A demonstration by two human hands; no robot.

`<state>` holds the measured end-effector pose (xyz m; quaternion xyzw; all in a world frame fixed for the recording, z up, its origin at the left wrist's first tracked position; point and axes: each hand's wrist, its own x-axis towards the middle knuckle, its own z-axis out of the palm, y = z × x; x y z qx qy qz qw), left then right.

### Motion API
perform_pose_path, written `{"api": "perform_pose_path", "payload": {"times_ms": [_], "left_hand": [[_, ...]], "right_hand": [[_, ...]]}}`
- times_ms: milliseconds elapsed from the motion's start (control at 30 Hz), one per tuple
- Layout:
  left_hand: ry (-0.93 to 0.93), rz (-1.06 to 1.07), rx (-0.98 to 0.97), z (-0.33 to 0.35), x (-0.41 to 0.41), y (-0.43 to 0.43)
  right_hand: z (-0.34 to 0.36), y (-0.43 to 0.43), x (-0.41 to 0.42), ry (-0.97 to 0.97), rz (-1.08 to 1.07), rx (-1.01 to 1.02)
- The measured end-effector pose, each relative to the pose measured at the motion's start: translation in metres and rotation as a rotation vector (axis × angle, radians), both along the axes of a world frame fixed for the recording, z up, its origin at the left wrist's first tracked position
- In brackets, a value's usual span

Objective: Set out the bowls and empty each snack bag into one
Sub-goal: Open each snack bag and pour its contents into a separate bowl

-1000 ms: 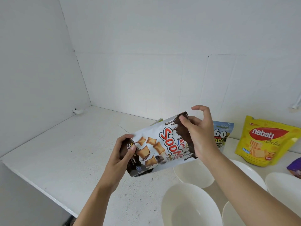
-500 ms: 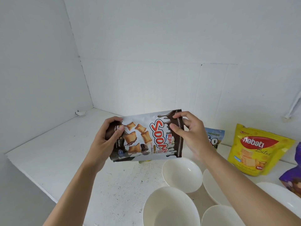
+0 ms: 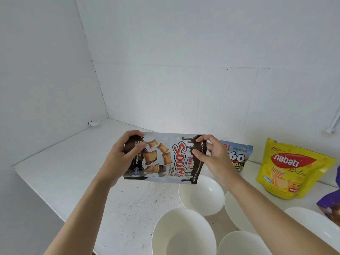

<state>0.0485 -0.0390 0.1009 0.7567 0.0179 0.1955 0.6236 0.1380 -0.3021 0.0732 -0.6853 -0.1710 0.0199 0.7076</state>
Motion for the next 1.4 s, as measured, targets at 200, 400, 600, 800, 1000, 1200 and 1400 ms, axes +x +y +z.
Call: {"api": "perform_pose_path", "payload": {"times_ms": [200,400,600,800,1000,1200,1400], "left_hand": [[0.065,0.111,0.060,-0.025,0.014,-0.004],[0.061,0.139,0.136,-0.039,0.015,-0.016],[-0.018,0.092,0.086,-0.018,0.006,-0.011],[-0.028,0.036,0.084,0.006,-0.001,-0.011],[-0.049,0.089,0.136,0.005,0.003,-0.014],[-0.029,0.074,0.202,-0.005,0.002,-0.019],[-0.015,0.072,0.229,-0.015,0.002,-0.021]], "right_hand": [[-0.029,-0.005,0.009,0.059,-0.017,-0.045],[-0.043,-0.005,0.010,0.131,-0.052,0.039],[-0.032,0.003,0.011,0.173,-0.064,0.208],[-0.008,0.008,0.011,0.147,-0.027,0.299],[-0.011,0.006,0.009,0.150,-0.021,0.284],[-0.032,-0.003,0.005,0.153,-0.029,0.195],[-0.044,-0.007,0.004,0.155,-0.058,0.054]]}}
